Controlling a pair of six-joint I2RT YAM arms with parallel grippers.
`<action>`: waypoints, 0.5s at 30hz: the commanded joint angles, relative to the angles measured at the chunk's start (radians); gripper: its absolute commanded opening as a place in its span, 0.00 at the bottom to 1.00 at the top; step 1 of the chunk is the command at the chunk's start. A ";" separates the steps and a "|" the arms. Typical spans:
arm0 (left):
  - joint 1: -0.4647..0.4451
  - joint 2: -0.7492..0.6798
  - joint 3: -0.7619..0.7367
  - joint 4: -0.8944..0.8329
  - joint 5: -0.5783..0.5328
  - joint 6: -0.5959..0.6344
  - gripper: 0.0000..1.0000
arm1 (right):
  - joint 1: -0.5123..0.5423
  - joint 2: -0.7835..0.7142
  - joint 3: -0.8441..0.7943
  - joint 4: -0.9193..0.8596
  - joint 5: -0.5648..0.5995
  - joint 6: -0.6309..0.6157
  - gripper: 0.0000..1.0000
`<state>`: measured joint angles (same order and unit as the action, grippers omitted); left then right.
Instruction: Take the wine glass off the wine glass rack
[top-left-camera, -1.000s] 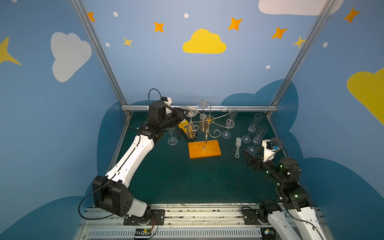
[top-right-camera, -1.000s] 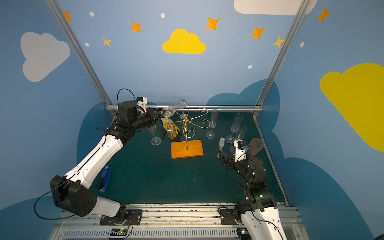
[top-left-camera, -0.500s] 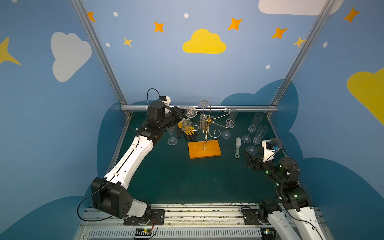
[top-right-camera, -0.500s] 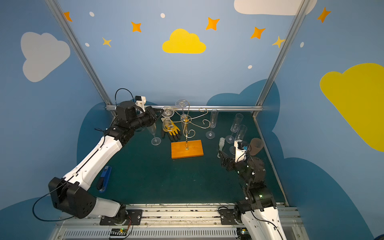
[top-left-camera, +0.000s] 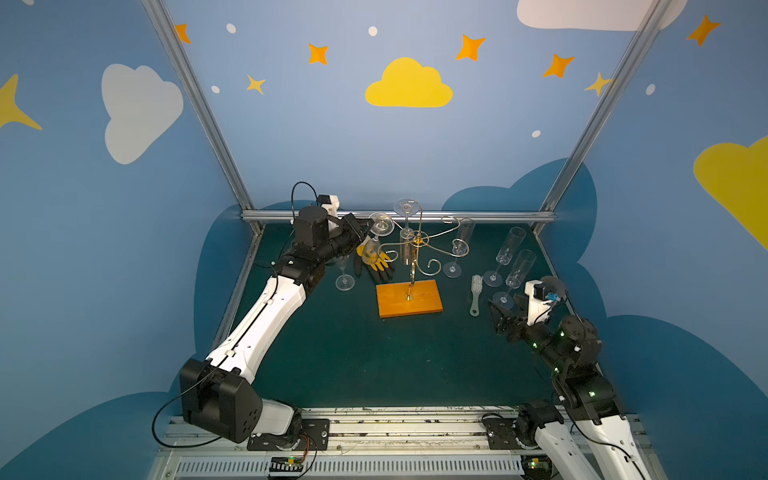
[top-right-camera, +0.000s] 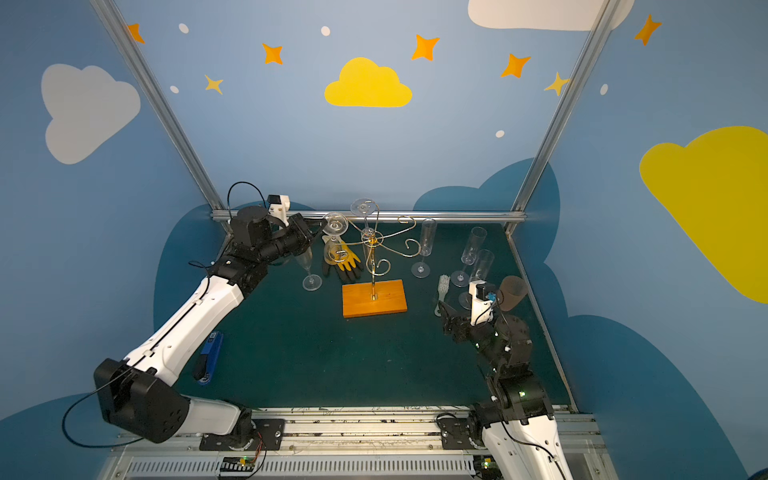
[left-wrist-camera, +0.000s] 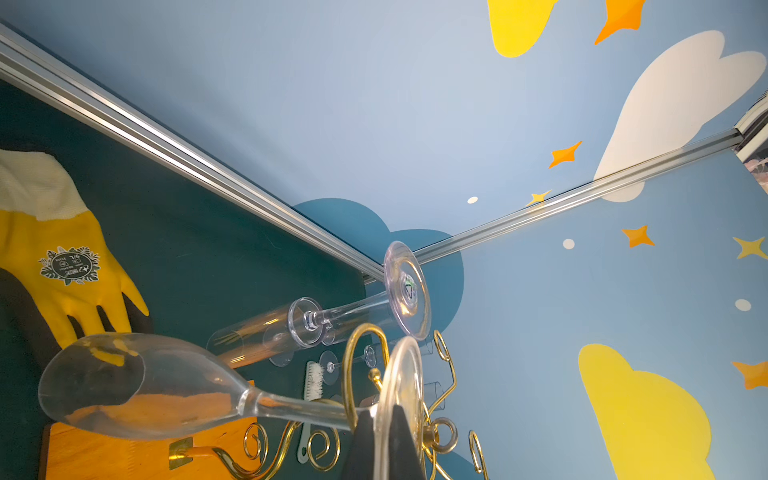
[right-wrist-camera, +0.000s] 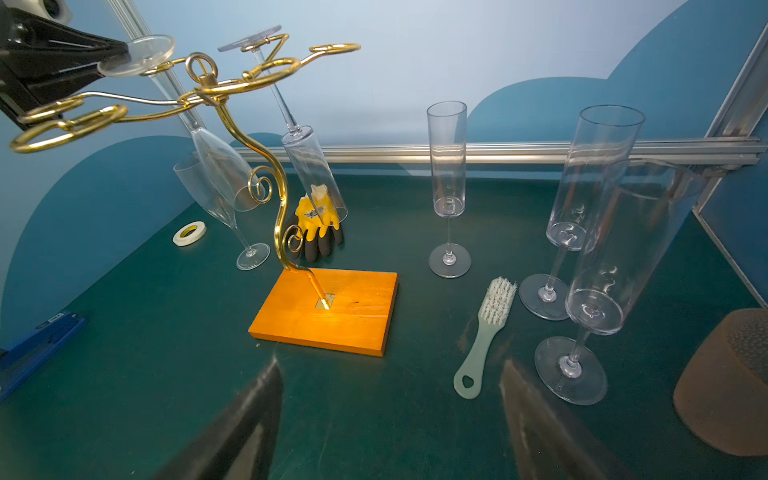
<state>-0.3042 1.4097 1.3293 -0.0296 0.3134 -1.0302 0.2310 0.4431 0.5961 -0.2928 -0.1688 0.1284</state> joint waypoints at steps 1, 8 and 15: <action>-0.002 -0.033 0.019 0.078 0.001 -0.022 0.03 | 0.004 -0.012 -0.007 0.001 0.021 0.014 0.82; -0.004 -0.028 0.054 0.065 -0.025 0.030 0.03 | 0.003 -0.010 0.004 0.009 0.021 0.019 0.82; -0.004 0.007 0.099 0.048 -0.028 0.059 0.03 | 0.003 -0.012 0.009 0.021 0.018 0.032 0.82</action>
<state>-0.3061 1.4101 1.3880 -0.0082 0.2909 -1.0054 0.2310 0.4423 0.5961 -0.2913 -0.1574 0.1501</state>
